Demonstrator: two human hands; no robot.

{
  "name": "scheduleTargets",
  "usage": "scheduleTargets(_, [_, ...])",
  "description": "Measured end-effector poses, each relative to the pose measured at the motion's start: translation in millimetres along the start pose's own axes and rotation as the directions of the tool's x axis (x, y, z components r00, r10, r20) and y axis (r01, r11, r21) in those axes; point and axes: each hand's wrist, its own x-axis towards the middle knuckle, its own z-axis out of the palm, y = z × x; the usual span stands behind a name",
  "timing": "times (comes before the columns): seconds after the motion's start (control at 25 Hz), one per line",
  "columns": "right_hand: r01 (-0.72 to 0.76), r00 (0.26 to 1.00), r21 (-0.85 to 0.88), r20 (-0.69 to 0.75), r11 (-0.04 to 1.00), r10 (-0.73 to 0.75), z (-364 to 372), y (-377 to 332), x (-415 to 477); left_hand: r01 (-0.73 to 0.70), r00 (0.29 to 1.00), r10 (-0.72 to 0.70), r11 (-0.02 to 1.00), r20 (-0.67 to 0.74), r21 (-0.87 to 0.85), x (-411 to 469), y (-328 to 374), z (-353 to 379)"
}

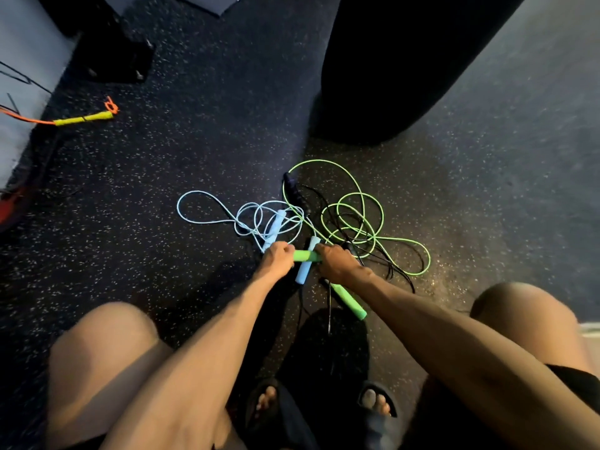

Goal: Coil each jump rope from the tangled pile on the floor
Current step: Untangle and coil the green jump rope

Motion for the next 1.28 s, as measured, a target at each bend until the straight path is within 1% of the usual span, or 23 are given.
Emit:
scheduleTargets(0.08, [-0.028, 0.998, 0.12, -0.055, 0.992, 0.035, -16, 2, -6, -0.018, 0.998, 0.016, 1.0, -0.062, -0.022, -4, 18, -15])
scheduleTargets(0.16, [-0.004, 0.993, 0.224, -0.115, 0.975, 0.031, -36, 1, -16, -0.029, 0.992, 0.021, 0.998, -0.124, -0.062, -8, 32, -29])
scheduleTargets(0.2, [0.026, 0.987, 0.224, -0.16, 0.974, 0.01, -46, 0, -21, -0.039, 0.985, 0.024, 0.996, -0.169, -0.084, -9, 37, -35])
scheduleTargets(0.24, [0.067, 0.976, 0.184, -0.216, 0.981, -0.026, -56, -2, -28, -0.055, 0.975, 0.034, 0.994, -0.219, -0.091, -15, 43, -42])
scheduleTargets(0.28, [0.104, 0.96, 0.125, -0.272, 0.987, -0.067, -65, -6, -37, -0.097, 0.957, 0.076, 0.993, -0.279, -0.063, -20, 50, -48])
scheduleTargets(0.32, [0.141, 0.942, 0.091, -0.319, 0.986, -0.106, -75, -10, -46, -0.161, 0.934, 0.156, 0.987, -0.322, 0.012, -27, 57, -56])
scheduleTargets(0.36, [0.177, 0.93, 0.106, -0.342, 0.979, -0.131, -83, -15, -54, -0.242, 0.906, 0.261, 0.965, -0.332, 0.1, -33, 63, -62])
scheduleTargets(0.4, [0.214, 0.922, 0.146, -0.358, 0.966, -0.15, -92, -19, -62, -0.32, 0.88, 0.363, 0.93, -0.307, 0.182, -44, 73, -68])
scheduleTargets(0.44, [0.24, 0.914, 0.183, -0.375, 0.953, -0.158, -101, -24, -72, -0.397, 0.857, 0.449, 0.888, -0.251, 0.234, -57, 84, -73])
scheduleTargets(0.52, [0.257, 0.892, 0.225, -0.429, 0.94, -0.141, -120, -33, -93, -0.496, 0.837, 0.538, 0.823, -0.102, 0.276, -87, 104, -81])
scheduleTargets(0.6, [0.26, 0.858, 0.26, -0.503, 0.93, -0.099, -139, -38, -121, -0.555, 0.809, 0.588, 0.769, -0.011, 0.319, -116, 119, -84])
scheduleTargets(0.64, [0.27, 0.841, 0.276, -0.533, 0.922, -0.087, -146, -41, -135, -0.583, 0.784, 0.62, 0.74, -0.005, 0.335, -132, 122, -85])
scheduleTargets(0.76, [0.308, 0.821, 0.323, -0.565, 0.895, -0.08, -158, -45, -172, -0.648, 0.709, 0.701, 0.689, -0.073, 0.325, -165, 124, -88])
scheduleTargets(0.84, [0.307, 0.837, 0.304, -0.538, 0.902, -0.103, -158, -46, -191, -0.677, 0.677, 0.726, 0.678, -0.118, 0.287, -189, 125, -90])
scheduleTargets(0.92, [0.269, 0.869, 0.263, -0.481, 0.926, -0.115, -155, -42, -202, -0.691, 0.667, 0.726, 0.686, -0.167, 0.227, -207, 126, -93])
scheduleTargets(0.96, [0.257, 0.874, 0.263, -0.473, 0.93, -0.107, -152, -40, -206, -0.691, 0.662, 0.725, 0.689, -0.191, 0.219, -212, 125, -96])
scheduleTargets(1.04, [0.265, 0.862, 0.302, -0.5, 0.916, -0.085, -152, -40, -215, -0.676, 0.658, 0.71, 0.704, -0.25, 0.22, -220, 120, -99])
scheduleTargets(1.12, [0.324, 0.814, 0.348, -0.576, 0.88, -0.072, -161, -45, -226, -0.658, 0.659, 0.672, 0.733, -0.338, 0.174, -222, 113, -98])
scheduleTargets(1.2, [0.405, 0.709, 0.366, -0.704, 0.838, -0.035, -177, -53, -238, -0.652, 0.659, 0.637, 0.749, -0.4, 0.119, -224, 109, -93])
scheduleTargets(1.24, [0.433, 0.66, 0.357, -0.751, 0.828, -0.021, -185, -57, -243, -0.657, 0.657, 0.634, 0.747, -0.408, 0.103, -225, 108, -90])
scheduleTargets(1.28, [0.448, 0.631, 0.342, -0.775, 0.826, -0.022, -193, -58, -247, -0.67, 0.657, 0.64, 0.738, -0.399, 0.081, -226, 108, -86])
